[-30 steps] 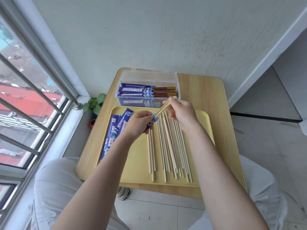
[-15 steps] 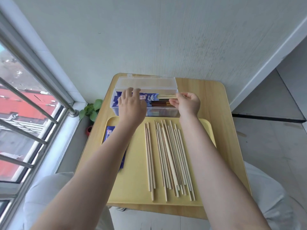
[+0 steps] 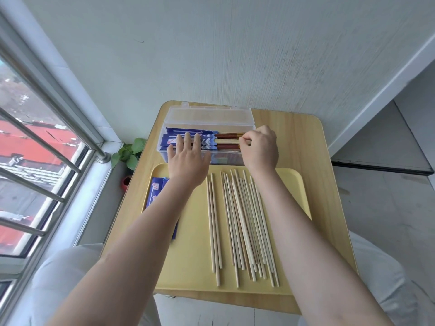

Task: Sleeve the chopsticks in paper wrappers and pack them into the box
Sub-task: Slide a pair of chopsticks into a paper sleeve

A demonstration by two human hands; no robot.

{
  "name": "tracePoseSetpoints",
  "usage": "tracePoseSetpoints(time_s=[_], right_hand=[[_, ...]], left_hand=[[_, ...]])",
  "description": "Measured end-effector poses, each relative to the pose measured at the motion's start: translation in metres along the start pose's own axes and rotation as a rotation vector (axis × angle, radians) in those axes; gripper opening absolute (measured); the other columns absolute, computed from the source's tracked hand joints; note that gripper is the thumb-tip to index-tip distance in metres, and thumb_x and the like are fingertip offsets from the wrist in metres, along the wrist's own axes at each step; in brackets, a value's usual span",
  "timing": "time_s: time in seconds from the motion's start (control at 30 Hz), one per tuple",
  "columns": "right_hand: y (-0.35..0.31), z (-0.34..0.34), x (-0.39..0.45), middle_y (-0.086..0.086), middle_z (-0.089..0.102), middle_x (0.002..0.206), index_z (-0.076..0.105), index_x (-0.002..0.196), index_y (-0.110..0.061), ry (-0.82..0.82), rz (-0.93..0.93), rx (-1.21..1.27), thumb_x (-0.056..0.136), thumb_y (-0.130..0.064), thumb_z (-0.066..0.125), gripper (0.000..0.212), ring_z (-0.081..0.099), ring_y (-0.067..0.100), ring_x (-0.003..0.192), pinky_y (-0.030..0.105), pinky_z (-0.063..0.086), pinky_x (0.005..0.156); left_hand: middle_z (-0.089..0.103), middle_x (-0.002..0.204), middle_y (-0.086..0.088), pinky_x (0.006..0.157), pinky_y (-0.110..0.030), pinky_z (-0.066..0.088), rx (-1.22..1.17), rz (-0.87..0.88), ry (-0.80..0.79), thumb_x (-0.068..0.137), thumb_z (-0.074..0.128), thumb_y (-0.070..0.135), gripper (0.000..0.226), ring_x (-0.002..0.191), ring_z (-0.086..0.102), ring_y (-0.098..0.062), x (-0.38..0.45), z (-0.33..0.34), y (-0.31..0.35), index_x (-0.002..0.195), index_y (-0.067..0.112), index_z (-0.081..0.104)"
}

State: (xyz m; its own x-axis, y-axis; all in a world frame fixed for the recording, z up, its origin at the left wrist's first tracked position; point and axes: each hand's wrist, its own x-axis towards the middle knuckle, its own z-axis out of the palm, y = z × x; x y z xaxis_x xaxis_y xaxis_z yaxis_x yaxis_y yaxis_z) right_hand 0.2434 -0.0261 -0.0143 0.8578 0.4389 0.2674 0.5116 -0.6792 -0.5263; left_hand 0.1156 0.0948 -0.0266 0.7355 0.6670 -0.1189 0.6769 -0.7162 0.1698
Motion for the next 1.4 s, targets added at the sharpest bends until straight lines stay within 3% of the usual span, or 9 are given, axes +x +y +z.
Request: tracePoseSetpoints(time_s=[0.1, 0.3, 0.47, 0.8, 0.87, 0.93, 1.03, 1.17, 1.4], right_hand=[[-0.002, 0.007, -0.008, 0.003, 0.064, 0.107, 0.076, 0.1, -0.015, -0.068, -0.18, -0.14, 0.1, -0.027, 0.051, 0.028, 0.051, 0.028, 0.107, 0.035, 0.034, 0.08], [-0.01, 0.005, -0.012, 0.001, 0.061, 0.131, 0.063, 0.126, -0.017, -0.254, -0.2, -0.312, 0.106, -0.04, 0.031, 0.044, 0.045, 0.022, 0.127, 0.042, 0.029, 0.105], [-0.008, 0.013, -0.026, 0.005, 0.028, 0.164, 0.031, 0.156, -0.018, -0.44, -0.217, -0.292, 0.108, -0.046, 0.022, 0.056, 0.02, 0.023, 0.152, 0.047, 0.002, 0.125], [-0.026, 0.0, -0.022, 0.006, 0.036, 0.158, 0.041, 0.148, -0.013, -0.449, -0.208, -0.309, 0.107, -0.04, 0.03, 0.05, 0.026, 0.024, 0.148, 0.05, 0.006, 0.124], [-0.032, -0.001, -0.037, 0.01, 0.048, 0.142, 0.049, 0.137, -0.009, -0.265, -0.271, -0.234, 0.103, -0.028, 0.045, 0.039, 0.041, 0.029, 0.135, 0.047, 0.025, 0.116], [-0.042, -0.002, -0.054, 0.013, 0.058, 0.118, 0.059, 0.117, -0.006, -0.152, -0.285, -0.143, 0.096, -0.017, 0.053, 0.024, 0.053, 0.032, 0.111, 0.044, 0.038, 0.094], [-0.058, 0.004, -0.083, 0.011, 0.064, 0.099, 0.06, 0.099, -0.009, -0.323, -0.282, -0.087, 0.097, -0.015, 0.05, 0.012, 0.06, 0.033, 0.092, 0.037, 0.039, 0.072], [-0.061, 0.019, -0.123, 0.01, 0.063, 0.107, 0.057, 0.109, -0.01, -0.557, -0.183, -0.177, 0.099, -0.018, 0.048, 0.016, 0.064, 0.034, 0.096, 0.032, 0.041, 0.066], [-0.045, 0.013, -0.152, 0.003, 0.061, 0.098, 0.057, 0.105, -0.012, -0.502, -0.047, -0.086, 0.099, -0.019, 0.049, 0.012, 0.06, 0.026, 0.085, 0.03, 0.037, 0.065]], left_hand=[[-0.001, 0.169, -0.005, 0.124, -0.049, -0.001, 0.005, 0.004, -0.023, 0.101, 0.016, 0.065, 0.075, 0.155, -0.006, -0.025, 0.003, 0.0, -0.002, 0.161, 0.022, 0.001], [0.0, 0.169, -0.006, 0.124, -0.051, 0.0, 0.024, 0.026, -0.028, 0.093, 0.018, 0.078, 0.09, 0.155, -0.006, -0.026, 0.009, 0.002, -0.003, 0.162, 0.022, 0.001], [-0.001, 0.169, -0.008, 0.124, -0.049, -0.001, 0.014, 0.053, -0.003, 0.095, 0.024, 0.074, 0.088, 0.155, -0.007, -0.025, 0.003, 0.002, -0.007, 0.162, 0.019, 0.006], [-0.004, 0.169, -0.004, 0.124, -0.049, -0.005, 0.006, 0.097, -0.039, 0.099, 0.037, 0.062, 0.082, 0.155, -0.009, -0.024, -0.004, -0.014, -0.014, 0.161, 0.024, 0.002], [0.01, 0.168, -0.007, 0.124, -0.045, 0.003, -0.057, 0.109, 0.156, 0.1, 0.045, 0.049, 0.072, 0.155, 0.004, -0.027, -0.017, -0.015, -0.014, 0.16, 0.02, 0.018], [0.044, 0.146, -0.013, 0.11, -0.041, 0.03, -0.152, 0.023, 0.333, 0.097, 0.051, 0.033, 0.045, 0.137, 0.039, -0.033, -0.034, -0.02, -0.017, 0.137, 0.013, 0.051], [0.055, 0.114, -0.011, 0.074, -0.036, 0.039, -0.195, -0.214, 0.205, 0.095, 0.051, 0.025, 0.02, 0.101, 0.056, -0.033, -0.06, -0.019, -0.028, 0.105, 0.009, 0.057], [0.049, 0.126, -0.012, 0.077, -0.036, 0.04, -0.131, -0.277, -0.014, 0.096, 0.051, 0.03, 0.034, 0.117, 0.049, -0.032, -0.093, 0.01, -0.047, 0.122, 0.01, 0.051], [0.06, 0.117, -0.014, 0.069, -0.035, 0.037, -0.349, -0.276, 0.114, 0.095, 0.058, 0.017, 0.019, 0.102, 0.056, -0.033, -0.101, 0.03, -0.059, 0.11, 0.006, 0.058]])
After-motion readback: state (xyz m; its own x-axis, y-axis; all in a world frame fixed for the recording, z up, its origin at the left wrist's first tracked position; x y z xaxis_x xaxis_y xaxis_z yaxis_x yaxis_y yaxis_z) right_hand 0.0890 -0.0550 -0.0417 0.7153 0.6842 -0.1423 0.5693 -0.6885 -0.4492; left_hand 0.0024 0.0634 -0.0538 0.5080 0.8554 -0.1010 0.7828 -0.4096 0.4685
